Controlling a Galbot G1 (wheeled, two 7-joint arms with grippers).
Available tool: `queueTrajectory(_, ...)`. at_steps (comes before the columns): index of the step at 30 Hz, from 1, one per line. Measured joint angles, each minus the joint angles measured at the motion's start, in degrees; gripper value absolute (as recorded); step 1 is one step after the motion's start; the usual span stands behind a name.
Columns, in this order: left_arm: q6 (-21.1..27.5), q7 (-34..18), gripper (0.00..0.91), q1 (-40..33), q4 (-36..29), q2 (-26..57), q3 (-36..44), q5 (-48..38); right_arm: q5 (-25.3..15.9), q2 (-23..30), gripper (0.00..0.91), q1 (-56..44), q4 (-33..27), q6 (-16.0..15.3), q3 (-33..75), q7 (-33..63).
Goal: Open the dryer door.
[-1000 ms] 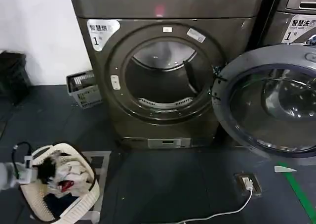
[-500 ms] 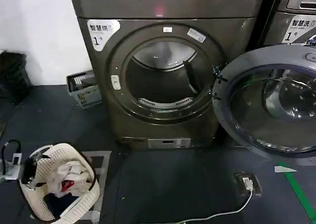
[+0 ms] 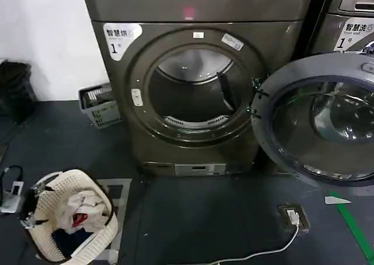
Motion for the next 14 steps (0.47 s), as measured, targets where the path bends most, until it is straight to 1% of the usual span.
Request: queueTrajectory(14, 0.1, 0.6, 0.907, 0.2, 0.3, -0.2, -0.1, 1.4, 0.1, 0.2, 0.907, -0.2, -0.3, 0.1, 0.2, -0.1)
